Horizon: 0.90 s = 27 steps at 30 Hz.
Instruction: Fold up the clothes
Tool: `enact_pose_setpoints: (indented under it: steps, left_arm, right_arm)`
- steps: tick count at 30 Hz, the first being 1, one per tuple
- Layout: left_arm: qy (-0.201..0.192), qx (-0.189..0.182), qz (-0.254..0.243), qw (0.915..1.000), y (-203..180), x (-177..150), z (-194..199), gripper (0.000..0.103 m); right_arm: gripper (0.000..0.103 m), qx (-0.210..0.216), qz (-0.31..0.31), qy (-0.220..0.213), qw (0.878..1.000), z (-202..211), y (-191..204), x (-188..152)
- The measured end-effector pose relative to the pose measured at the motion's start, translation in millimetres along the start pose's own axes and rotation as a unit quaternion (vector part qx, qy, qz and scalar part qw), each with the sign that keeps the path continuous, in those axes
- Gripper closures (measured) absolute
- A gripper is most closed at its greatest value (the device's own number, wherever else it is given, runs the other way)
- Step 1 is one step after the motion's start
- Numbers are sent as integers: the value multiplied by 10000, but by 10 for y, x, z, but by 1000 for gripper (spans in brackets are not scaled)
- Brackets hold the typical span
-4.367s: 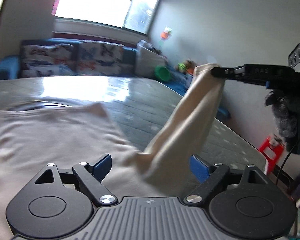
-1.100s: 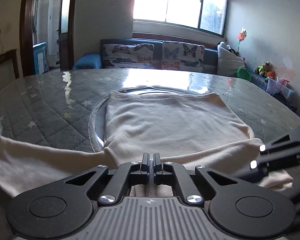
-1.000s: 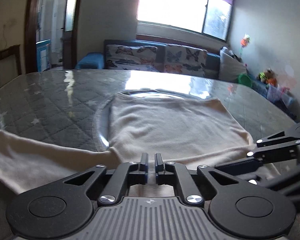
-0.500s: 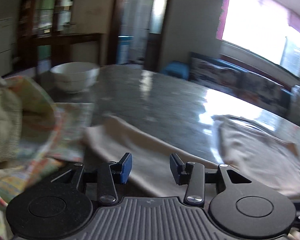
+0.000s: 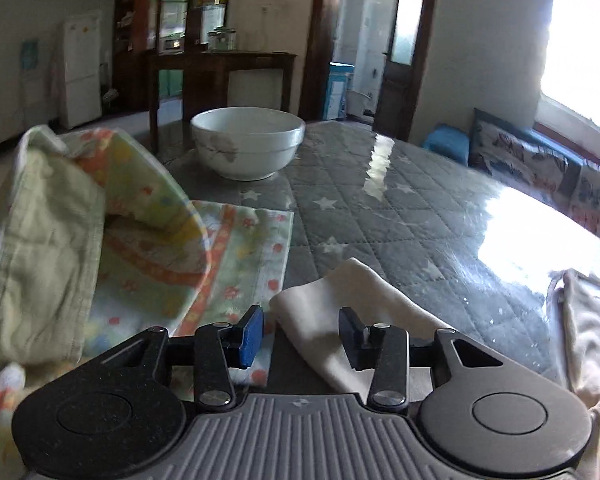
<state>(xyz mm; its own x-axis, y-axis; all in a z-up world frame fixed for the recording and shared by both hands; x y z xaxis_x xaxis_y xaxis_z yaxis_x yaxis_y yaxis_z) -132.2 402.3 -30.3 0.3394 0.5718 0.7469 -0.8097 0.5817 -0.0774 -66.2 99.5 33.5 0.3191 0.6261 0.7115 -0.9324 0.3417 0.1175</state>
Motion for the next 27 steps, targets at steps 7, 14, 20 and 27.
enact_pose_setpoints:
  steps: [7, 14, 20, 27]
  left_arm:
    - [-215, -492, 257, 9982, 16, 102, 156, 98]
    - [-630, -1749, -20, 9826, -470, 224, 824, 99]
    - [-674, -2898, -491, 9534, -1097, 130, 1349, 99]
    - [-366, -3929, -1194, 9111, -1798, -275, 1677, 99]
  right_arm:
    - [73, -142, -174, -96, 9997, 212, -84, -110]
    - [73, -467, -481, -252, 9974, 461, -307, -241]
    - [73, -748, -728, -471, 9934, 727, -476, -364]
    - [73, -1060, -1091, -635, 9863, 964, -698, -537]
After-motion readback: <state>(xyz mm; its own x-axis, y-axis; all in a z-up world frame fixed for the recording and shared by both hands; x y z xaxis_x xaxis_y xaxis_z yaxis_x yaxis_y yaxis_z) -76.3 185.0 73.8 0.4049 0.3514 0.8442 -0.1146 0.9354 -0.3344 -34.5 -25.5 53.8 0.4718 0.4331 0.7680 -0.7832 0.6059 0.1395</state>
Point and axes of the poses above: each gripper's, at about its wrist camera, not at the fingertips, and z roughly against the way its jaws point, y to its left, x to its top, the point moved 2 cm from there along -z, roughly the way its jaws point, and after that the axes turned 4 degrees about y, right-handed, at the moved point
